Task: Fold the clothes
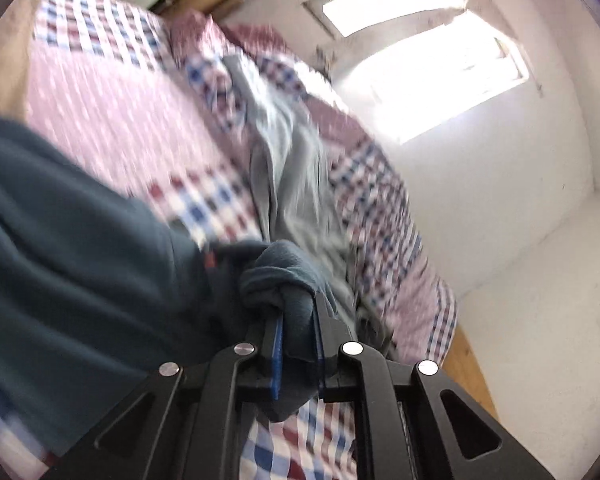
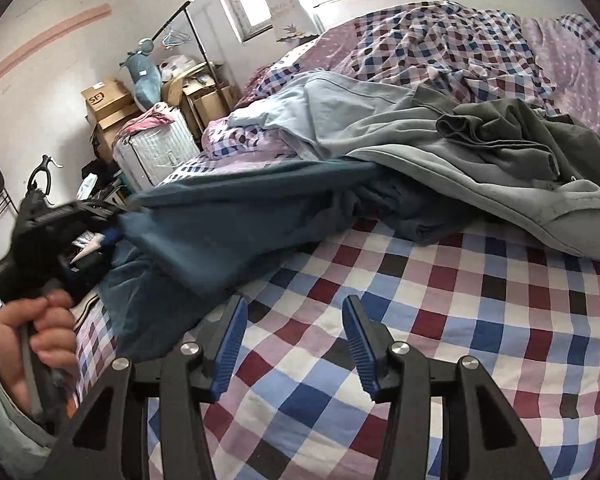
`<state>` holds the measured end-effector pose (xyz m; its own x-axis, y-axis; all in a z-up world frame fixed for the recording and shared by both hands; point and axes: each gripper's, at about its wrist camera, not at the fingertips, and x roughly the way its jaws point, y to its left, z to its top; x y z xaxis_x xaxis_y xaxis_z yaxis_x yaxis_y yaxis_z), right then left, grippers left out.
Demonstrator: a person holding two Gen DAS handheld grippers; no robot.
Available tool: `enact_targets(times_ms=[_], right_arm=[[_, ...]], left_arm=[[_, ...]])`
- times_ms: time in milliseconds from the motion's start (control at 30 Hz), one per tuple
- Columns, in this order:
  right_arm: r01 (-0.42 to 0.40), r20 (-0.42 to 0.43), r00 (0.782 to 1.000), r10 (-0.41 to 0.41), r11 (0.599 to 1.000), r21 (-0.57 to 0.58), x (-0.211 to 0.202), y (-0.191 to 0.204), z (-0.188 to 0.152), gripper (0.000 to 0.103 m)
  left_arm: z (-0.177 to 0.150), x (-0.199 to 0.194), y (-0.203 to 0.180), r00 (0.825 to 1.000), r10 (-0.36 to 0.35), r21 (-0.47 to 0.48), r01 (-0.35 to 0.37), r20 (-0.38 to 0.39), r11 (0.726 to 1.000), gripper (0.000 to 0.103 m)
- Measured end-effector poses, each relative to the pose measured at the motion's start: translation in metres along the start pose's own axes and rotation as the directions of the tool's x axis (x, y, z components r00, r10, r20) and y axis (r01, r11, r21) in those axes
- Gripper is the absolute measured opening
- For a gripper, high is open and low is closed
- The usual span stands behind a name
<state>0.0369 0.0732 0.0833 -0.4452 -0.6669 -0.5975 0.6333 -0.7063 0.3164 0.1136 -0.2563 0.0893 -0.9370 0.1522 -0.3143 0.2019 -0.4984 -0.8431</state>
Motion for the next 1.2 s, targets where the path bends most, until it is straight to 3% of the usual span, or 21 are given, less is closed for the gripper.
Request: enact_targets(times_ms=[233, 367, 467, 633, 800, 900, 1000, 1100, 1133, 1200], right_arm=[[-0.021, 0.0, 1.0, 0.021, 1.0, 0.009, 0.011, 0.007, 0.003, 0.053], [-0.013, 0.008, 1.0, 0.013, 0.999, 0.031, 0.019, 0.009, 0.007, 0.053], [0.003, 0.016, 1.0, -0.004, 0.999, 0.049, 0.021, 0.008, 0.009, 0.053], [0.029, 0.026, 0.999, -0.032, 0.995, 0.099, 0.026, 0.001, 0.013, 0.053], [0.017, 0.038, 0.999, -0.022, 0.992, 0.129, 0.026, -0.002, 0.017, 0.053], [0.005, 0.041, 0.999, -0.01, 0.992, 0.127, 0.027, 0.001, 0.018, 0.053], [0.011, 0.04, 0.999, -0.015, 0.993, 0.116, 0.031, 0.006, 0.02, 0.053], [0.013, 0.035, 0.999, -0.016, 0.995, 0.095, 0.038, 0.014, 0.02, 0.053], [0.013, 0.032, 0.999, -0.016, 0.996, 0.087, 0.042, 0.018, 0.02, 0.053], [0.015, 0.024, 1.0, -0.017, 0.997, 0.072, 0.048, 0.024, 0.018, 0.054]], left_arm=[[0.03, -0.035, 0.011, 0.994, 0.021, -0.001, -0.021, 0.105, 1.0, 0.011], [0.041, -0.072, 0.002, 0.977, 0.015, 0.059, -0.028, 0.211, 0.998, 0.011], [0.046, -0.094, 0.001, 0.955, 0.047, 0.085, -0.075, 0.293, 0.994, 0.011], [0.062, -0.119, 0.016, 0.918, 0.132, 0.049, -0.161, 0.373, 0.986, 0.011], [0.076, -0.146, 0.039, 0.853, 0.24, -0.031, -0.255, 0.463, 0.967, 0.011], [0.079, -0.141, 0.058, 0.847, 0.314, -0.087, -0.307, 0.428, 0.948, 0.011], [0.078, -0.132, 0.077, 0.836, 0.415, -0.144, -0.39, 0.359, 0.909, 0.012], [0.075, -0.129, 0.083, 0.842, 0.43, -0.172, -0.394, 0.327, 0.903, 0.014], [0.074, -0.128, 0.083, 0.845, 0.432, -0.166, -0.399, 0.316, 0.902, 0.018], [0.07, -0.124, 0.081, 0.86, 0.416, -0.159, -0.385, 0.296, 0.909, 0.043]])
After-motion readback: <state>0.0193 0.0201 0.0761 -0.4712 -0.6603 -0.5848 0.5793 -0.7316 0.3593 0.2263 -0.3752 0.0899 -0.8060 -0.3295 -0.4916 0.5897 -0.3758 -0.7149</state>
